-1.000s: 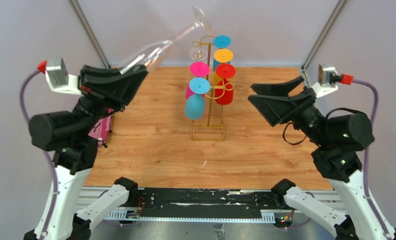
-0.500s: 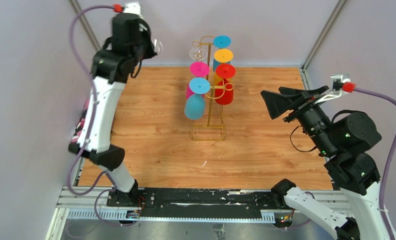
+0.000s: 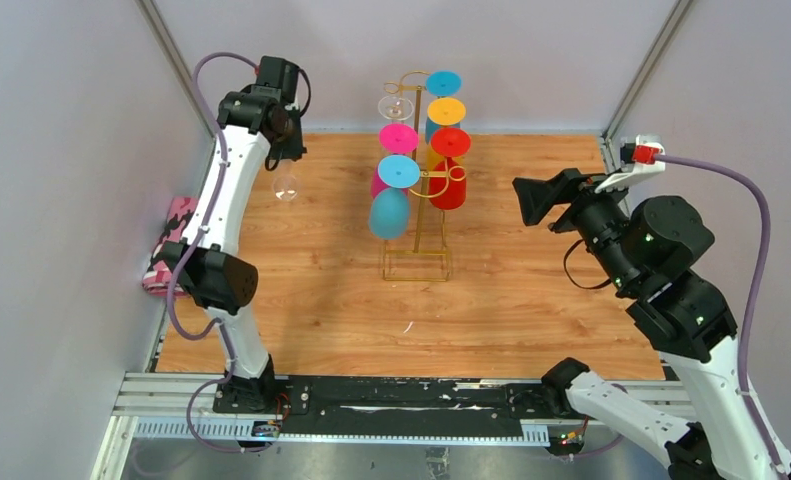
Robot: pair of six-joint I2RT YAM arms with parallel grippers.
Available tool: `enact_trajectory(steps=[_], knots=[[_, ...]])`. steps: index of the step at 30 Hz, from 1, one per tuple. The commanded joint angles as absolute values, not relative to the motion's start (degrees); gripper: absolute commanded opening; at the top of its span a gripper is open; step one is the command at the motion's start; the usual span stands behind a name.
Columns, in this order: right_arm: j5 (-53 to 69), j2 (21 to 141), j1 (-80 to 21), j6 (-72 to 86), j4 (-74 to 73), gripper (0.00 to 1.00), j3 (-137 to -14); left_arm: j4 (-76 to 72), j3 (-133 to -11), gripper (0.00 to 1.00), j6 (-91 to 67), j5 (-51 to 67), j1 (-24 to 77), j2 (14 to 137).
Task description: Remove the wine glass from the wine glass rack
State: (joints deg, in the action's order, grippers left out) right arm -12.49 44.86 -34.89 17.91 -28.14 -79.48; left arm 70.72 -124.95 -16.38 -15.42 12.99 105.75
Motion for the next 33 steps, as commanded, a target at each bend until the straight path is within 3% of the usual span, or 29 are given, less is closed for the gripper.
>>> enact_trajectory(steps=[1,7,22,24,28,33], knots=[[-14.2,45.8,-35.6,16.5,-28.8,0.83,-79.7,70.5,-126.3,0.0,-13.9,-10.1,11.3,110.5],[-14.8,46.9,-35.5,16.0,-28.8,0.82,-79.4,68.7,-132.3,0.0,-12.5,-1.6,6.8,118.9],[-14.3,48.0,-35.0,16.2,-27.5,0.85,-78.2,68.6,-132.5,0.0,-11.6,-2.7,4.3,125.5],[-13.9,47.9,-34.9,16.2,-27.1,0.86,-77.7,68.6,-132.9,0.08,-11.4,-2.9,4.3,125.1],[-12.3,48.0,-34.9,16.9,-26.4,0.88,-76.6,68.6,-133.3,0.33,-11.2,-1.9,4.2,123.1],[-11.1,48.0,-34.9,17.6,-25.9,0.88,-75.5,68.7,-133.2,0.48,-10.8,-1.9,4.2,119.2]])
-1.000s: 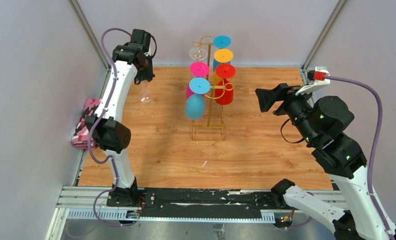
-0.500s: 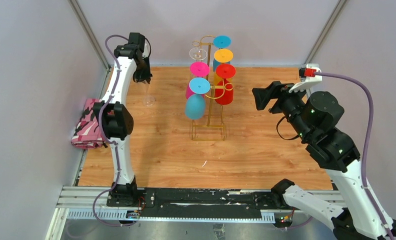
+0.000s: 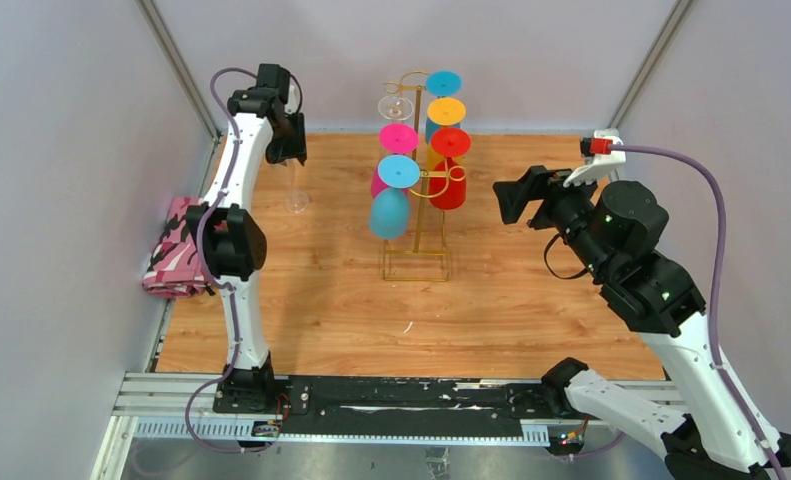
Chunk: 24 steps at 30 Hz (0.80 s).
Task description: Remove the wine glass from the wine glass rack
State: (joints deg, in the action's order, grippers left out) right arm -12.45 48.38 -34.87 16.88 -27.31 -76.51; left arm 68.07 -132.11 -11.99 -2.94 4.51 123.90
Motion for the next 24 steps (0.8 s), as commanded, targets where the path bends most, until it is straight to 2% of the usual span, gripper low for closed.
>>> enact_trajectory(steps=[1,5,12,17,20,24], knots=[[-10.9,48.0,-34.9,17.8,-25.8,0.88,-75.3,68.6,-133.2,0.5,-10.7,-1.8,4.2,118.5],[-10.3,47.9,-34.8,18.3,-25.7,0.88,-74.8,68.7,-133.3,0.56,-10.6,-0.7,4.2,115.8],[-9.3,47.5,-34.7,19.2,-25.5,0.87,-73.7,68.7,-136.5,0.59,-11.8,1.8,4.2,109.6],[-9.2,47.9,-34.6,19.1,-25.1,0.86,-73.3,68.1,-134.3,0.51,-15.2,7.2,5.8,99.6],[-9.7,47.9,-34.5,18.7,-24.8,0.86,-73.3,58.1,-119.7,0.49,-17.6,9.4,11.7,87.4],[-10.2,47.5,-34.3,18.7,-24.6,0.85,-73.2,23.4,-84.5,0.52,-36.2,26.0,12.3,68.5]])
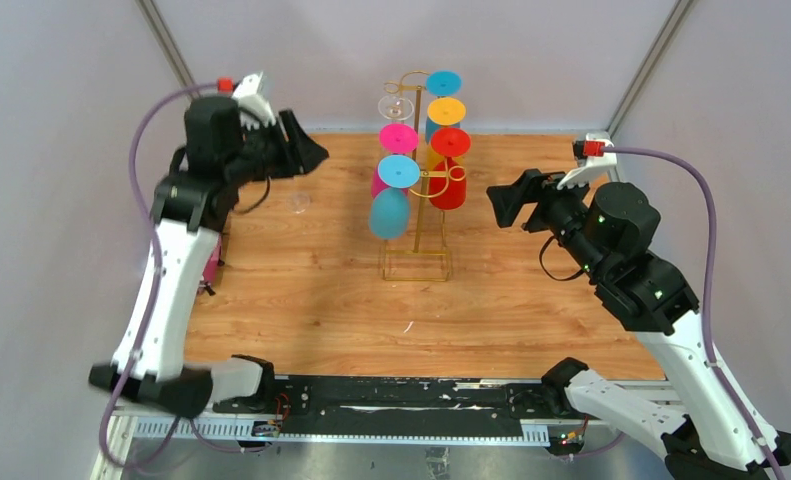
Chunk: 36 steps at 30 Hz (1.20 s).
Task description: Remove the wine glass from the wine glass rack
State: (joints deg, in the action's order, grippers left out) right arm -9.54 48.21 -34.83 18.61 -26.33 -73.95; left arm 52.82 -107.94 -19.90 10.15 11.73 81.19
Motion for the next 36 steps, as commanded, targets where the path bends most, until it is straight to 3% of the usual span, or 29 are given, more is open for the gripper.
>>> enact_trajectory(steps=[1,3,9,25,36], knots=[[-10.2,47.3,-34.2,18.7,-24.6,0.85,-73.1,15.9,-78.7,0.53,-41.7,29.0,12.3,65.5],[-10.1,46.8,-34.1,18.6,-24.7,0.85,-73.0,7.5,-72.2,0.53,-48.3,32.9,12.5,62.6],[-10.6,45.3,-34.1,18.5,-24.7,0.85,-72.5,2.6,-66.9,0.55,-52.9,30.6,14.3,60.3],[-11.7,44.6,-33.9,17.6,-25.0,0.85,-72.4,1.9,-66.9,0.55,-53.8,26.2,21.0,66.3],[-12.7,43.3,-33.6,17.6,-25.1,0.84,-72.2,0.7,-67.4,0.45,-53.4,25.6,24.2,70.1]])
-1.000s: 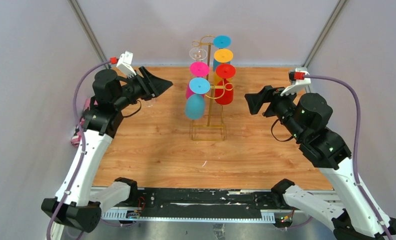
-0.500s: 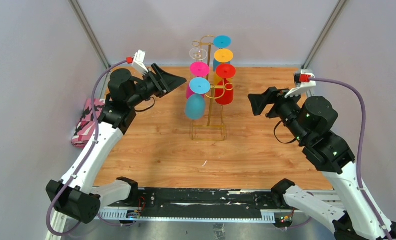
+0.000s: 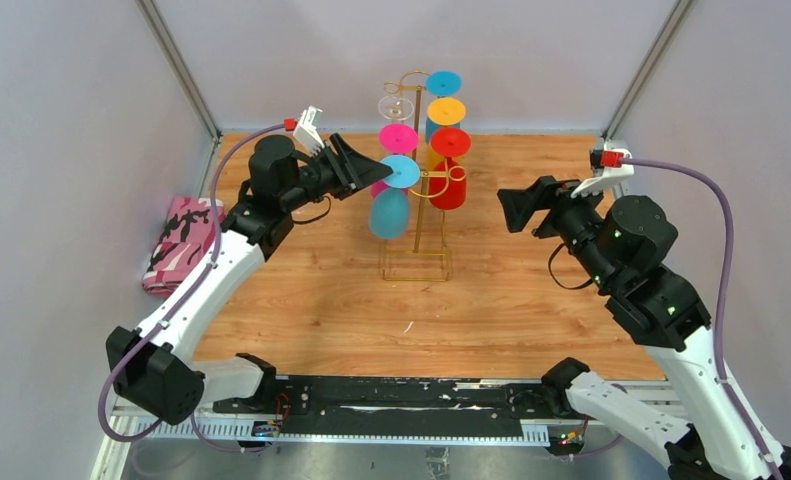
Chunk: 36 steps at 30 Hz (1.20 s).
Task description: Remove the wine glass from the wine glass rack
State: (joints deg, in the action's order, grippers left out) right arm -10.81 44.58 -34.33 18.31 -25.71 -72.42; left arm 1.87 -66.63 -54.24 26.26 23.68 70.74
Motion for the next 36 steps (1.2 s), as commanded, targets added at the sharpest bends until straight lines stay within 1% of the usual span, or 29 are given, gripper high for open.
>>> enact_trajectory(steps=[1,8,11,16,19,26,29,33,36], knots=[[-12.7,43.2,-33.6,17.7,-25.1,0.84,-72.2,0.8,-67.5,0.43,-53.4,25.5,24.2,70.0],[-11.7,43.9,-33.6,18.3,-25.1,0.83,-71.8,0.7,-68.3,0.35,-53.7,25.7,24.2,69.7],[-11.5,44.0,-33.5,18.5,-25.0,0.83,-72.0,0.7,-68.6,0.26,-53.8,26.3,24.3,69.9],[-11.0,44.2,-33.5,18.7,-24.7,0.83,-72.0,0.7,-68.4,0.24,-54.5,26.5,24.3,69.8],[-10.4,44.5,-33.6,19.1,-24.6,0.83,-71.9,0.7,-68.8,0.19,-55.1,27.1,24.3,69.8],[-10.3,44.5,-33.6,19.2,-24.3,0.83,-71.6,1.7,-68.2,0.03,-56.4,27.7,24.3,69.1],[-10.1,44.6,-33.6,19.1,-24.3,0.83,-71.6,1.1,-67.7,0.01,-58.0,28.8,24.3,68.5],[-9.8,44.6,-33.4,19.4,-24.3,0.83,-71.6,5.0,-69.4,0.02,-57.7,29.6,24.3,69.0],[-9.0,44.9,-33.5,20.1,-24.3,0.83,-72.1,3.9,-68.7,0.01,-60.5,32.0,24.3,69.9]])
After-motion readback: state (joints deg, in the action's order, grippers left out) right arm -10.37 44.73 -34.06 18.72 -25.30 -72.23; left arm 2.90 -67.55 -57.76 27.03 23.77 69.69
